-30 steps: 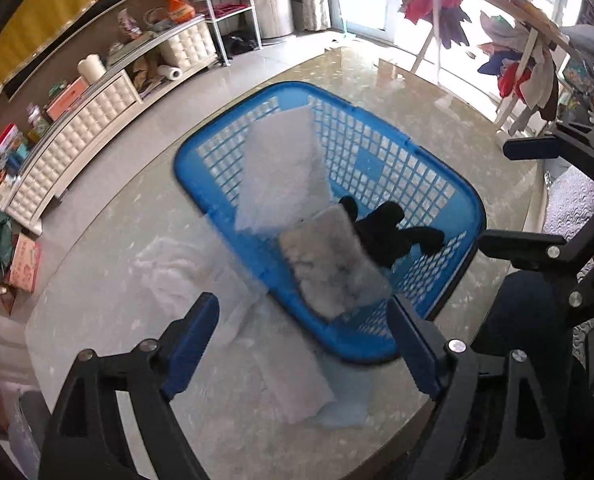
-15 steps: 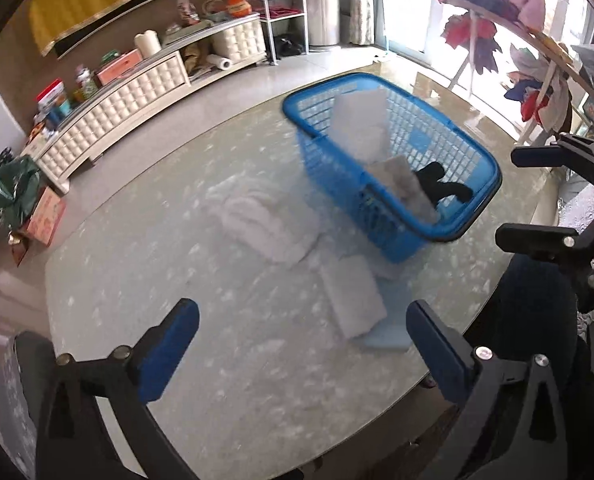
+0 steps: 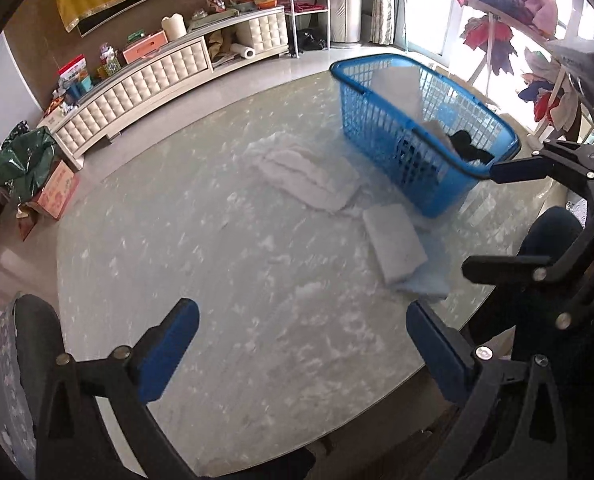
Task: Organize soft objects
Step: 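Move both tools back toward the white sponge and light blue cloth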
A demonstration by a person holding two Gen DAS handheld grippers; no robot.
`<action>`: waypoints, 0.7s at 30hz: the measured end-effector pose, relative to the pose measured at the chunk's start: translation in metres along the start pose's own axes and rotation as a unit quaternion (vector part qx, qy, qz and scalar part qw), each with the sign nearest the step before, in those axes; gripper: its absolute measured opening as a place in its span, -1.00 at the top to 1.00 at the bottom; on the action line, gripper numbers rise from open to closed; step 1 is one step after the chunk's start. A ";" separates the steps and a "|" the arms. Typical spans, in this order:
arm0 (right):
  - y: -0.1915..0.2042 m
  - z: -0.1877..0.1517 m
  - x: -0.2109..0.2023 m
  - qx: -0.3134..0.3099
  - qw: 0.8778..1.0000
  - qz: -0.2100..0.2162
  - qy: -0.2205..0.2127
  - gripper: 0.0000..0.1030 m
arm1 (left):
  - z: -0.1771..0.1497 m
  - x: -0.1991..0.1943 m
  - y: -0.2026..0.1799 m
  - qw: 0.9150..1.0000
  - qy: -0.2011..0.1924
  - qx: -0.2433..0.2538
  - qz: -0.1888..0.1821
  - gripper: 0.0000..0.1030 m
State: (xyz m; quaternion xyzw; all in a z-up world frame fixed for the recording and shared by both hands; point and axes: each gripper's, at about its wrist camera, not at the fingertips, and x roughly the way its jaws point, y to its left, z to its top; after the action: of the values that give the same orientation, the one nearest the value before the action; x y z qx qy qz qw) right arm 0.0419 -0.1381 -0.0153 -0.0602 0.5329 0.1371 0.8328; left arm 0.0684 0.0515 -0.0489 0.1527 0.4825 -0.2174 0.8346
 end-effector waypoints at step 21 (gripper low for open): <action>0.023 -0.009 0.099 0.034 0.995 -0.015 0.095 -0.77 | -0.041 0.078 0.059 0.995 0.037 -0.094 0.006 -1.00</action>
State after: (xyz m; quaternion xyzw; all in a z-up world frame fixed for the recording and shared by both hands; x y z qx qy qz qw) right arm 0.0664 -0.1016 -0.1078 -0.0529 0.6127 0.0998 0.7822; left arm 0.1021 0.1050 -0.1341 0.0840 0.5303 -0.1599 0.8283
